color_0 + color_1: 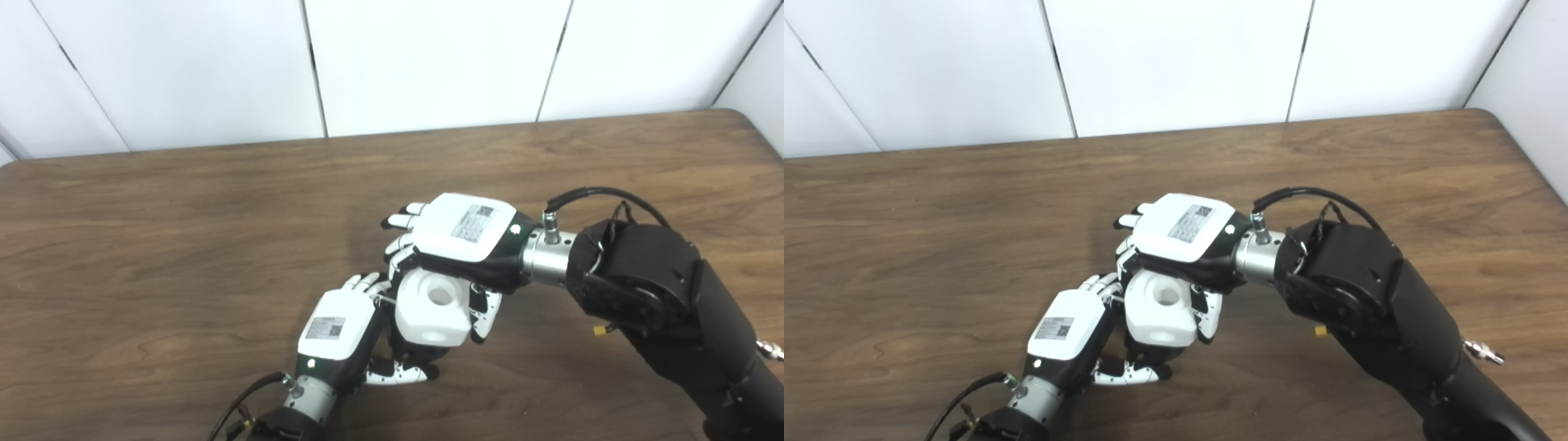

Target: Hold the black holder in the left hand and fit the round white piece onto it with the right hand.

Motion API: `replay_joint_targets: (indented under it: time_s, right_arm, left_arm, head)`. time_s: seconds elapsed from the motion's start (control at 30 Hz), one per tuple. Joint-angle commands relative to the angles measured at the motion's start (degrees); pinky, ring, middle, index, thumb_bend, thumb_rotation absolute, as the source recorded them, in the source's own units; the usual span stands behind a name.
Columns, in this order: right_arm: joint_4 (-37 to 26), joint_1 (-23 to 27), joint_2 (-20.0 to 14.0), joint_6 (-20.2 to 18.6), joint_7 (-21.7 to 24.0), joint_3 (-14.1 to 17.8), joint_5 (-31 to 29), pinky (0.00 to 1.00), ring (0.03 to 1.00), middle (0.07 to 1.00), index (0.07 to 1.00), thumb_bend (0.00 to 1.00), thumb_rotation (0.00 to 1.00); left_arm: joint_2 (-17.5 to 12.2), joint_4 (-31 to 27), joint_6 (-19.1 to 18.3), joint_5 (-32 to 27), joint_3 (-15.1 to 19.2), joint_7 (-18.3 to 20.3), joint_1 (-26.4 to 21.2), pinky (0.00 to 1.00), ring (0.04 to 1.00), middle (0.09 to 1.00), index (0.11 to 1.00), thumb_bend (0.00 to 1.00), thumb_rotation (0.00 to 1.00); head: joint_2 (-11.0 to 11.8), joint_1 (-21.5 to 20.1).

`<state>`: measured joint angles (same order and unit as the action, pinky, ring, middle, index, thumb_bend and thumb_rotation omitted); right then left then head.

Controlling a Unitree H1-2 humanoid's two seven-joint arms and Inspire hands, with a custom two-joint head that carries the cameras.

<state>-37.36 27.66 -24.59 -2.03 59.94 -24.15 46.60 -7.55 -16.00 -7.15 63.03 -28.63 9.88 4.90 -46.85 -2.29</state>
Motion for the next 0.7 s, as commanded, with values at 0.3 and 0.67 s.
replay_joint_targets:
  time_s: [0.3, 0.67]
  right_arm:
    - [1.1, 0.6, -1.6, 1.7, -0.2, 0.7, 0.6, 0.97, 0.967, 0.826, 0.482, 0.52, 0.13]
    - [0.9, 0.8, -2.1, 1.9, 0.0, 1.1, 0.0, 0.97, 0.964, 0.818, 0.482, 0.52, 0.13]
  left_arm:
    - [-0.5, 3.1, -2.3, 2.0, -0.8, 4.1, 0.8, 0.93, 0.902, 0.815, 0.49, 0.52, 0.05]
    - [-0.7, 3.2, -2.4, 1.8, -0.8, 4.5, 0.5, 0.93, 0.907, 0.821, 0.49, 0.51, 0.06]
  head:
    - [-0.2, -0.4]
    - [-0.2, -0.7]
